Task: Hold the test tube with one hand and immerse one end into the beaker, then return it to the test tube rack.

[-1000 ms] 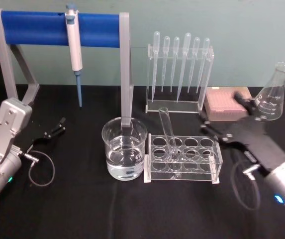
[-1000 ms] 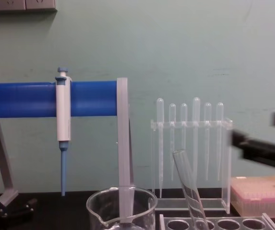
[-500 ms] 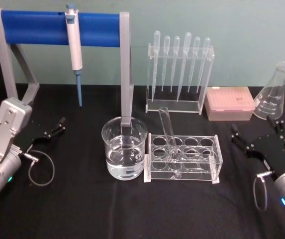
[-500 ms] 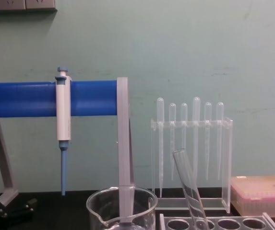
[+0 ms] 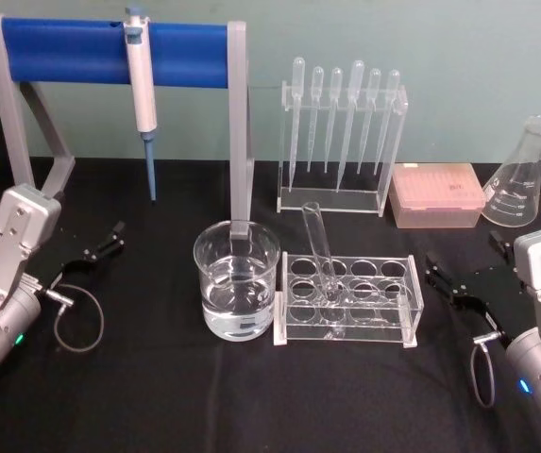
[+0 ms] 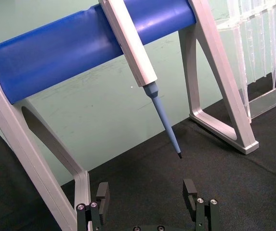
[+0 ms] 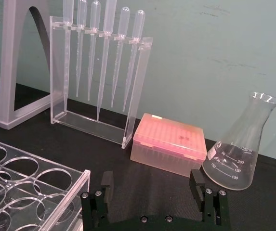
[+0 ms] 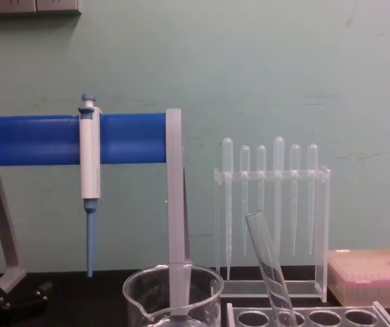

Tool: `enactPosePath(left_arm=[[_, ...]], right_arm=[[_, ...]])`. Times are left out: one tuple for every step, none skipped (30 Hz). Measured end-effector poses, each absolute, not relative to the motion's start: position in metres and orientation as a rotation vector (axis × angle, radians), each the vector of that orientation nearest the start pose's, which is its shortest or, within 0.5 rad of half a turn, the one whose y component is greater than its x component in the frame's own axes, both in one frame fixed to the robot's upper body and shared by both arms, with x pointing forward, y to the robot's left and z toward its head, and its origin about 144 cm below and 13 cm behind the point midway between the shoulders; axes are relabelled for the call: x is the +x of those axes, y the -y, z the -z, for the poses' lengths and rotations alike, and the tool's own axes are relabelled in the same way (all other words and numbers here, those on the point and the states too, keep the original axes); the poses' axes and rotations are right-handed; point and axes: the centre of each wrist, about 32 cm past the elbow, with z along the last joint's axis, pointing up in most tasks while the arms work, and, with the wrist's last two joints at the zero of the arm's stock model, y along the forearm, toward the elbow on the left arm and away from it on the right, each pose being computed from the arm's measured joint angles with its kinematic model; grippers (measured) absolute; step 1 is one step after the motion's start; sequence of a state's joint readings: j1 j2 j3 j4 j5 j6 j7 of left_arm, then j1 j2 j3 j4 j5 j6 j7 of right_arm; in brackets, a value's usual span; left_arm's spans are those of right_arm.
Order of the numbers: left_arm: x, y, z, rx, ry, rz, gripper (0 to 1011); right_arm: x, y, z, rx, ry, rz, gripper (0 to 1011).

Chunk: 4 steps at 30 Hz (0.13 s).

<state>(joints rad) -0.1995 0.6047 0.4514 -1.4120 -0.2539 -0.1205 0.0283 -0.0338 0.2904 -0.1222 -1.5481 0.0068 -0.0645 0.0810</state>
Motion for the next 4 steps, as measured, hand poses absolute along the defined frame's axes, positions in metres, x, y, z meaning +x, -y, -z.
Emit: enactPosePath(left_arm=[[0.4886, -0.3097, -1.1398, 0.304, 0.285, -1.248, 1000], [0.4886, -0.3097, -1.1398, 0.305, 0.285, -1.248, 1000], [0.4886, -0.3097, -1.1398, 0.305, 0.285, -1.248, 1000], [0.4886, -0.3097, -1.1398, 0.305, 0.285, -1.248, 1000]], right_arm=[[0.4460, 0.2765, -1.1260, -0.228, 0.196, 1.348, 1000], [0.4459, 0.2765, -1.1261, -0.226, 0.197, 1.347, 1002], [0.4459, 0.2765, -1.1261, -0.225, 0.197, 1.347, 1000], [0.4458, 0.2765, -1.1261, -0.224, 0.197, 1.347, 1002]])
